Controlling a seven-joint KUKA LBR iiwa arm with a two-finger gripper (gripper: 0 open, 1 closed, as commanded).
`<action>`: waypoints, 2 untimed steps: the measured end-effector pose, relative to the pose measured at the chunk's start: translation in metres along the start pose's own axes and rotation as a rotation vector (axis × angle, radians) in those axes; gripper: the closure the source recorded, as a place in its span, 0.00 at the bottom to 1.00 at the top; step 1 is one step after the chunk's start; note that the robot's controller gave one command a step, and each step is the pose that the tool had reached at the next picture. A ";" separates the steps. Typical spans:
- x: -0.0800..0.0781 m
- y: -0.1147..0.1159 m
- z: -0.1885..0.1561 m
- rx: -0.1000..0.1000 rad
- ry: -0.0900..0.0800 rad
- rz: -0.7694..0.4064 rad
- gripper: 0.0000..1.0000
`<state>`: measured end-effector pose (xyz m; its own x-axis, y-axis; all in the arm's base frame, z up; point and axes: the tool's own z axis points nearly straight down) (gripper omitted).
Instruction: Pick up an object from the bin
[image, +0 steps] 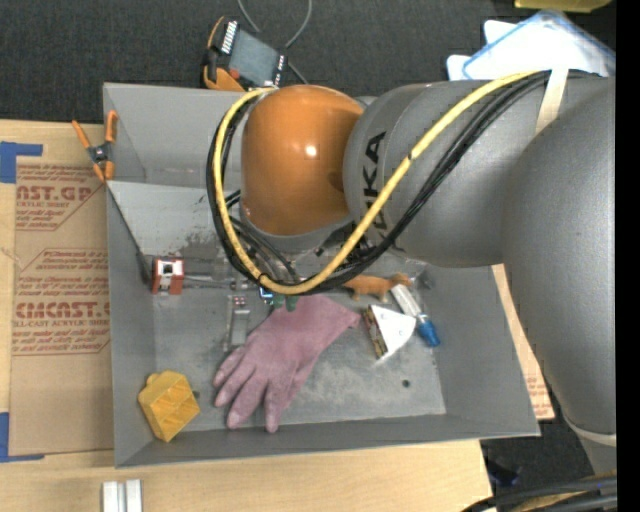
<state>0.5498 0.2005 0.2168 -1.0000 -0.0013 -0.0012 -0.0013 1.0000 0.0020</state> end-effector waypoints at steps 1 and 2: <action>0.025 -0.043 0.046 0.002 0.002 -0.031 0.00; 0.022 -0.061 0.039 -0.004 -0.009 -0.007 0.00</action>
Offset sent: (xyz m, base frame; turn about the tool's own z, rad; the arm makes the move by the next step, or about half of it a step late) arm -0.0220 -0.0610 -0.0387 -0.0087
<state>0.5282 0.1391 0.1781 -0.9999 -0.0086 -0.0106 -0.0087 0.9999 0.0059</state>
